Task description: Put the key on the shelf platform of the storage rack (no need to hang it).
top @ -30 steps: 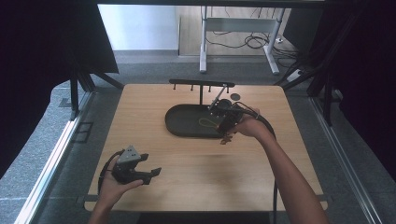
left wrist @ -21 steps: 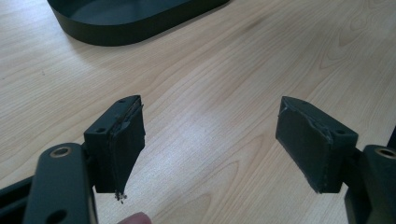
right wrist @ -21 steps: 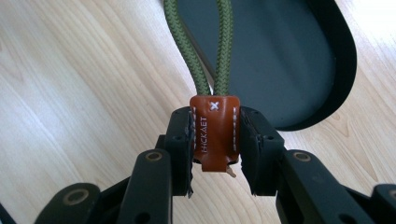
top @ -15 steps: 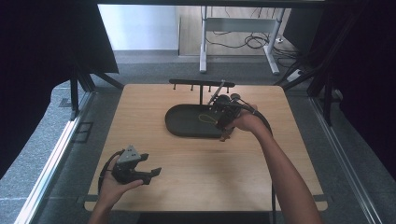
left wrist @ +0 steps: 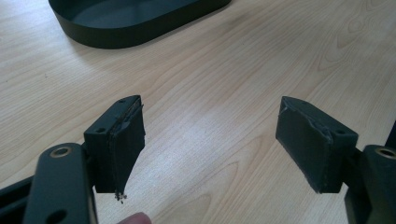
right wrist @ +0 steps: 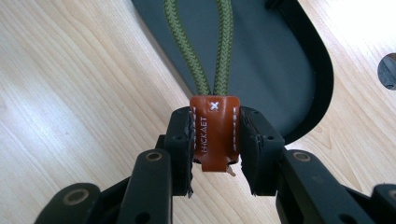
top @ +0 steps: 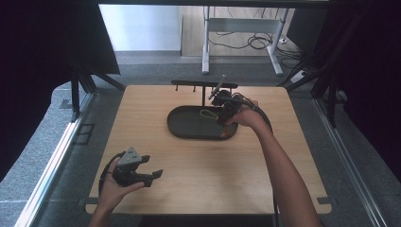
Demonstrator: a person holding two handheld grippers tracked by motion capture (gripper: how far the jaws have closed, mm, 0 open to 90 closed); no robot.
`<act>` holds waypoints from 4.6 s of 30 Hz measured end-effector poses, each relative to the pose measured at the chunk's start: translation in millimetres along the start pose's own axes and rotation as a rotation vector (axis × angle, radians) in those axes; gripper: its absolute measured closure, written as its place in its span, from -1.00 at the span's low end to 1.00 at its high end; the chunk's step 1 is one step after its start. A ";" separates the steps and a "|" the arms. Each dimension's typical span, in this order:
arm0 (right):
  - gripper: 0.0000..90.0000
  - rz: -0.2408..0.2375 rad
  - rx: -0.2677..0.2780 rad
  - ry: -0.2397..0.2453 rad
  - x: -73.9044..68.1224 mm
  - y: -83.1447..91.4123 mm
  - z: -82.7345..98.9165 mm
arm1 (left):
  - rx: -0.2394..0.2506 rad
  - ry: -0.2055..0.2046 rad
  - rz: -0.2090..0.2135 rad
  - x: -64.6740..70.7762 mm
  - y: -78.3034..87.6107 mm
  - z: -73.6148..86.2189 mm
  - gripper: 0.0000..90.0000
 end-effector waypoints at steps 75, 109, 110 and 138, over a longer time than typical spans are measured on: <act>0.47 0.012 -0.015 -0.036 24.7 -88.1 -7.3 | -0.005 0.005 0.007 0.2 -2.8 1.3 -0.47; 0.05 0.020 0.043 -0.034 8.2 -81.4 2.6 | -0.014 0.001 0.005 -0.4 -5.2 2.4 -0.47; 0.05 0.019 0.052 -0.039 6.4 -78.8 4.1 | -0.013 0.001 0.005 0.0 -5.5 2.3 -0.47; 0.05 -0.078 0.236 -0.062 -35.5 -35.1 108.4 | -0.033 -0.003 -0.015 0.4 -8.0 3.1 -0.47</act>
Point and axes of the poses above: each handheld gripper's, and its own axes: y roughly backward along the jaws, z roughly out of its underside, x roughly to its right, the point moved 5 cm from there along -y, roughly forward along the jaws
